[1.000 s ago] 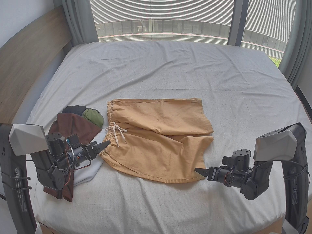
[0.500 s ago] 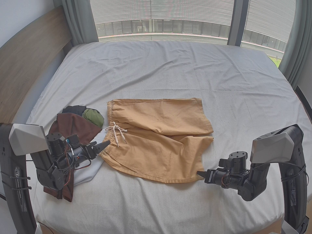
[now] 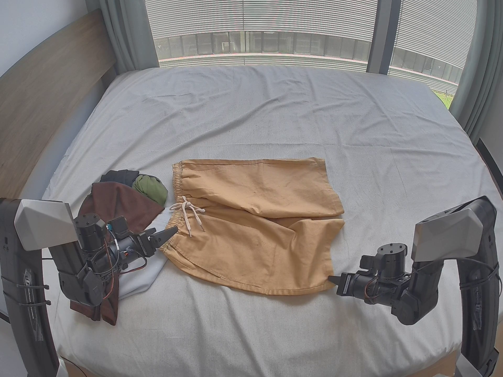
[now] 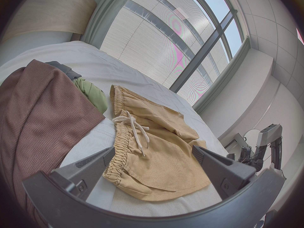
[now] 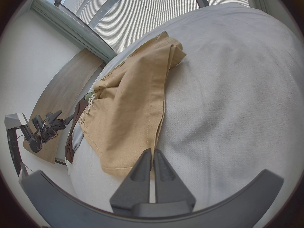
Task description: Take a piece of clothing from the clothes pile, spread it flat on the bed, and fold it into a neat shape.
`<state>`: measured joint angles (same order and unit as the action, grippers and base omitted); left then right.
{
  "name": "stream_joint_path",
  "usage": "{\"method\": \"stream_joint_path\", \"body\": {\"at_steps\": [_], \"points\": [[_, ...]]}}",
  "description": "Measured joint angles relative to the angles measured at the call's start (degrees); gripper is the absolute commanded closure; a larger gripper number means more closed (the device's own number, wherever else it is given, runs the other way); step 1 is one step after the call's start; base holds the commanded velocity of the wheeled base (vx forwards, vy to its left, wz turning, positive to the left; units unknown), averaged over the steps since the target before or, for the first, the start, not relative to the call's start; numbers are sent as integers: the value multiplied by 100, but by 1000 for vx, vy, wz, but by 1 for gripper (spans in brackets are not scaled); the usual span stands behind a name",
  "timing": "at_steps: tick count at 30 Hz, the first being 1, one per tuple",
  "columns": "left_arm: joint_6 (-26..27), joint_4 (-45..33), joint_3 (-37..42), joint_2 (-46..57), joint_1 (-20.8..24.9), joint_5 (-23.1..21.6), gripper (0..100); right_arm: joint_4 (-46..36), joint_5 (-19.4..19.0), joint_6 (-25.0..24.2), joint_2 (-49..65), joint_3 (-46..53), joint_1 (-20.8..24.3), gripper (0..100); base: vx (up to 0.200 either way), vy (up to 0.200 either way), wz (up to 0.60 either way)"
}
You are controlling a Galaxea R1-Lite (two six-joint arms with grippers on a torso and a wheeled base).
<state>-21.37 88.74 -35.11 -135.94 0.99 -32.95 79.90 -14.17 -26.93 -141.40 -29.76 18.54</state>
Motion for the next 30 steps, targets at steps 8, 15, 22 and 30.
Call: {"method": "stream_joint_path", "body": {"at_steps": [8,15,22,30], "points": [[0,2,22,0,13,0,0,-96,7,284,728,842,-311,100,0,0,0],[0,0,52,-6,13,2,0,-204,24,362,984,1193,-435,100,0,0,0],[-17,0,72,-76,-20,17,0,-162,40,361,925,1286,-430,100,0,0,0],[-30,-9,71,-196,-167,35,0,141,35,350,837,1287,-400,0,0,0,0]]}}
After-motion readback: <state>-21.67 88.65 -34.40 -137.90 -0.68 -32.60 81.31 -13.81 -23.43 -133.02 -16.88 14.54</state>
